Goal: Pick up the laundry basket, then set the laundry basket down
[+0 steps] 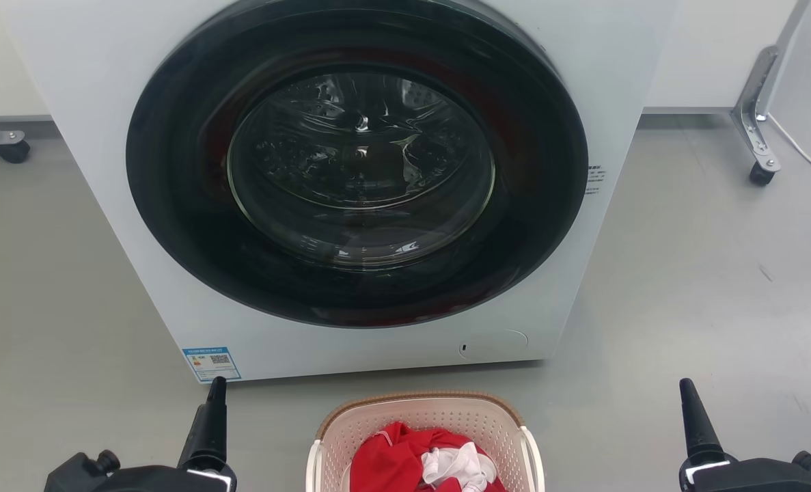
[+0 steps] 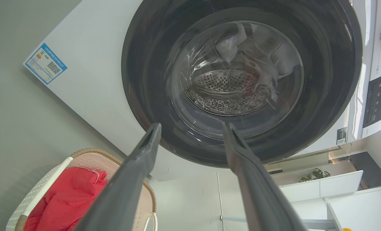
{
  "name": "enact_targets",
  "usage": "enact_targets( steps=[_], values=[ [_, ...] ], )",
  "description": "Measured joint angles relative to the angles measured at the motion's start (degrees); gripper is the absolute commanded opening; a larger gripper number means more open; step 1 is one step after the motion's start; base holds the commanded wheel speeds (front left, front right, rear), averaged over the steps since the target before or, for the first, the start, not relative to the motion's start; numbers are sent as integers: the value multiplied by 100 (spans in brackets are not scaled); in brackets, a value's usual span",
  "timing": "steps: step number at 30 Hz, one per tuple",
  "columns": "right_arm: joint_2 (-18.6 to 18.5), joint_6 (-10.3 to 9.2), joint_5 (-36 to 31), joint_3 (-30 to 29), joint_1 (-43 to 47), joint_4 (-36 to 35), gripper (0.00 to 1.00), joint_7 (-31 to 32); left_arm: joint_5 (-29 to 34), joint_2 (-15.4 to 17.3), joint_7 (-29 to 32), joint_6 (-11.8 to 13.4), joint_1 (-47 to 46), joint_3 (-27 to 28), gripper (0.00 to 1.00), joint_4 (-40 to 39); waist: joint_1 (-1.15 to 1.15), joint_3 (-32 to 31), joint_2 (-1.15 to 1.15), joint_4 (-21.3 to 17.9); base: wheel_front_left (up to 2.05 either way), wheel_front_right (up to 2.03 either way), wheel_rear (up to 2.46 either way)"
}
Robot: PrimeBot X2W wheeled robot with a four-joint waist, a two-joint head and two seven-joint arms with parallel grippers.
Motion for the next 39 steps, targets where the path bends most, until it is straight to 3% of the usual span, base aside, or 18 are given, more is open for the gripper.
enact_targets(
  steps=[20,39],
  values=[
    [-55,-296,-1913,426,203,-419,100,-421,2380,268,-422,311,129,-676,100,-316,0,-31,0,15,0,0,0],
    [-75,-550,-3555,706,394,-810,100,-833,4177,334,-827,595,250,-1039,100,-608,0,-32,0,4,0,0,0]
  ],
)
